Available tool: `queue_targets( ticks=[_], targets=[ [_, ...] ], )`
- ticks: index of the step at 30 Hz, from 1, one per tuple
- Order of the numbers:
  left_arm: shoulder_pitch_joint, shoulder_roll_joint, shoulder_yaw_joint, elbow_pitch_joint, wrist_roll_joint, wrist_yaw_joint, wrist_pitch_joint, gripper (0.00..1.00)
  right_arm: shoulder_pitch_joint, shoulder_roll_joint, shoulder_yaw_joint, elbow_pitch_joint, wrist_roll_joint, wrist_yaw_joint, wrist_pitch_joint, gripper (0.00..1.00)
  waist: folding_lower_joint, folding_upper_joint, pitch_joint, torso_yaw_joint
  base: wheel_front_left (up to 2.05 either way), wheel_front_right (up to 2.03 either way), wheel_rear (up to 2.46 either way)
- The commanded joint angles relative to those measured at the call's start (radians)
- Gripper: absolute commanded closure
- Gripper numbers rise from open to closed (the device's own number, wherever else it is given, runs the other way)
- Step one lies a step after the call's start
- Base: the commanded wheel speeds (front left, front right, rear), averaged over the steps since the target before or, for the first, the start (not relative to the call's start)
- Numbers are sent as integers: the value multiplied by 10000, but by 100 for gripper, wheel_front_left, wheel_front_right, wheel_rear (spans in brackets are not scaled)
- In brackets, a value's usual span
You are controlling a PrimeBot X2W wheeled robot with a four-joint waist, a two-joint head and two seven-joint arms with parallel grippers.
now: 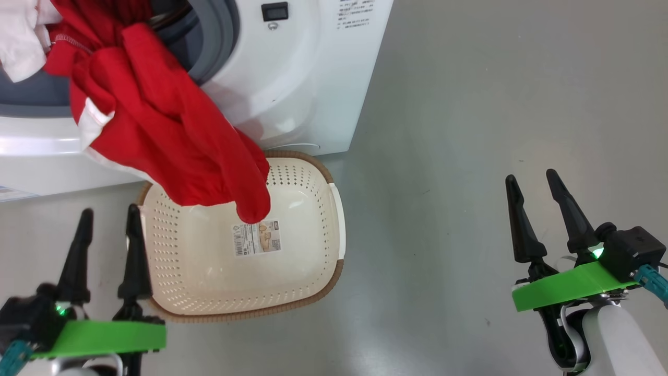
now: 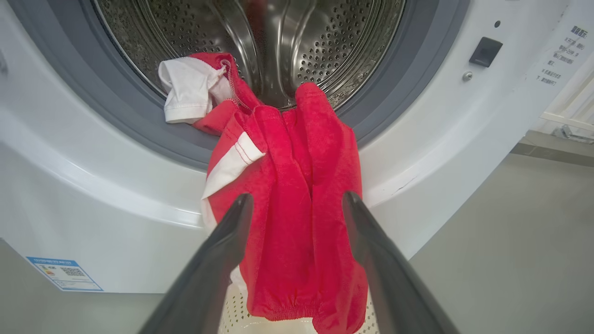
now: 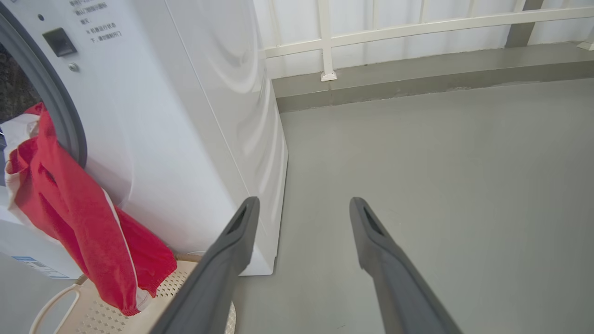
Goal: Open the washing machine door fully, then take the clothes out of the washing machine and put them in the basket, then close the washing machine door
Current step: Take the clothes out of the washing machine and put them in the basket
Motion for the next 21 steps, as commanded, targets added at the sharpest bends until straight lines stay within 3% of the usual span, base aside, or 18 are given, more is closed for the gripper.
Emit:
queue_targets(
  ticks=[1,21],
  targets=[
    [317,116,414,-429,73,-56,-49,0,191,-22,185,-214,-72,48,-63,0,0,-1,1,1,0,0,0],
    [591,22,609,-883,-55,-56,-49,0,231,-22,150,-219,-89,48,-63,0,0,-1,-43,24,0,0,0]
  ],
)
